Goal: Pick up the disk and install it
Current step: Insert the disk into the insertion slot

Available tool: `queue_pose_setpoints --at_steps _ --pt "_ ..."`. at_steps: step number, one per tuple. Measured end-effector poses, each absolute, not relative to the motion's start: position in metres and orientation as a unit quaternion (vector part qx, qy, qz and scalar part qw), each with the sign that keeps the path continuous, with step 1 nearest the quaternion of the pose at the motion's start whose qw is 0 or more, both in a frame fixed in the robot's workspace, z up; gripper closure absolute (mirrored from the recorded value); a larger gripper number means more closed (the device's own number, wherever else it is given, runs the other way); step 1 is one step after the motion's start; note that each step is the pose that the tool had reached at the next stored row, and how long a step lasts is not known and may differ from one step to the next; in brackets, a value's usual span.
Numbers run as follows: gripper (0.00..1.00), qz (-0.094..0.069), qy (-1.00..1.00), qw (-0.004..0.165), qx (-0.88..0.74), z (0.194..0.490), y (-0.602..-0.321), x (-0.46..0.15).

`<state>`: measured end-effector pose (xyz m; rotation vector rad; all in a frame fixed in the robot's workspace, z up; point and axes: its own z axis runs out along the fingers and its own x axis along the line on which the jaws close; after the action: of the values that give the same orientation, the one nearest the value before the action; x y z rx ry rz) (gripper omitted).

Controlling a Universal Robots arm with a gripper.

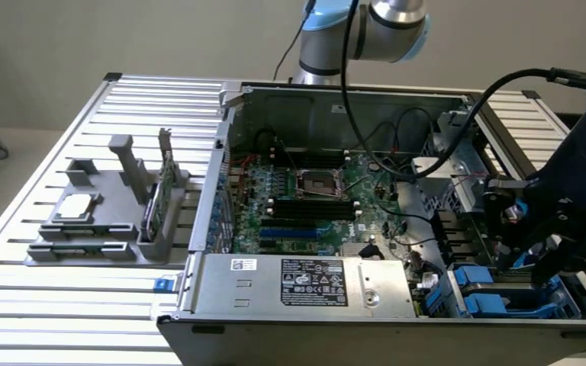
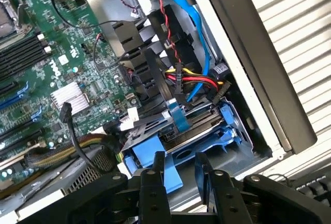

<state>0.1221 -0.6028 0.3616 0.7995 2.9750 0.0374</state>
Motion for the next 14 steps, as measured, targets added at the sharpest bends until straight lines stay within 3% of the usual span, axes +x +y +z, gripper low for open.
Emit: queue_pose_setpoints --at_steps 14 --pt "0.63 0.011 0.944 0.031 0.329 0.3571 -0.6027 0.1299"
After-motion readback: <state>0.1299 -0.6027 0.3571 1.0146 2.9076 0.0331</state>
